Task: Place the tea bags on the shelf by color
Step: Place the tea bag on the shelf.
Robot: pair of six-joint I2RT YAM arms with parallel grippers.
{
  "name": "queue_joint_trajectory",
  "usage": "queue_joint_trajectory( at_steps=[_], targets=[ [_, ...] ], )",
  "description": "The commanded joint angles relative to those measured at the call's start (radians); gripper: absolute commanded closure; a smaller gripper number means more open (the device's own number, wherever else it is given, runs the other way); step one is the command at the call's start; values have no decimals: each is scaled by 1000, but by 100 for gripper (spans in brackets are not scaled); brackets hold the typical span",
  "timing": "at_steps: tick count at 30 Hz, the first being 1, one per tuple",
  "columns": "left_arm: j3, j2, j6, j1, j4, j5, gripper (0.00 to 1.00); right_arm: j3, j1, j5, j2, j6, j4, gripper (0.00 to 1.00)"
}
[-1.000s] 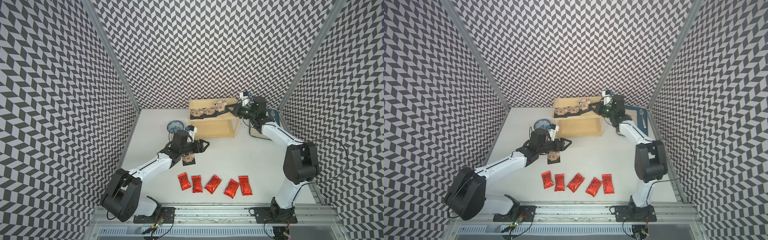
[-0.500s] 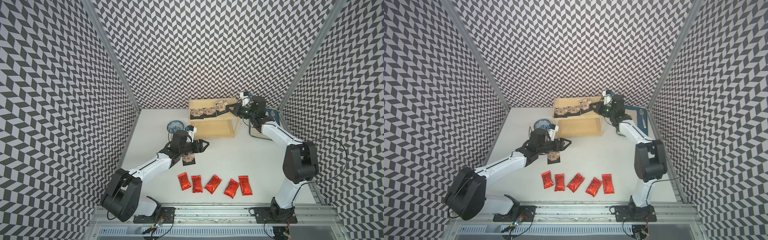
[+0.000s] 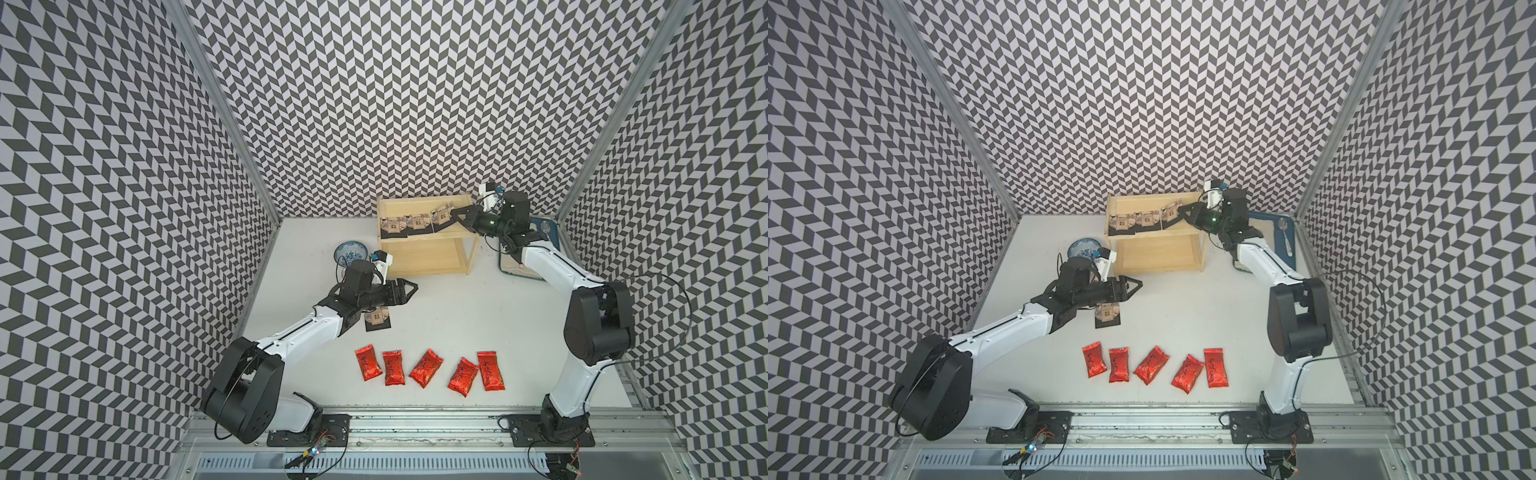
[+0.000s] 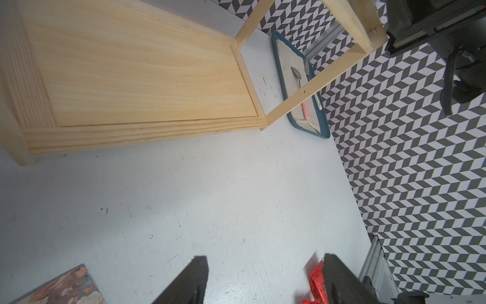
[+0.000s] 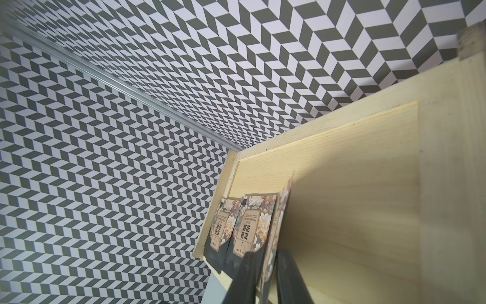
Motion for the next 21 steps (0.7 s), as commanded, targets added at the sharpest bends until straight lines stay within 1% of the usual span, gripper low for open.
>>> queue_joint_trajectory(
  at_steps=[1,10,21],
  targets=[
    [-12,-11,-6,10,27,18,26,29,8,18,26,-35,-5,77],
    [-23,-22,-13,14,44,32,26,63,10,79,18,-108,-82,70],
    [-27,-29,-16,15,49,32,26,96,10,113,19,-134,-124,67]
  ],
)
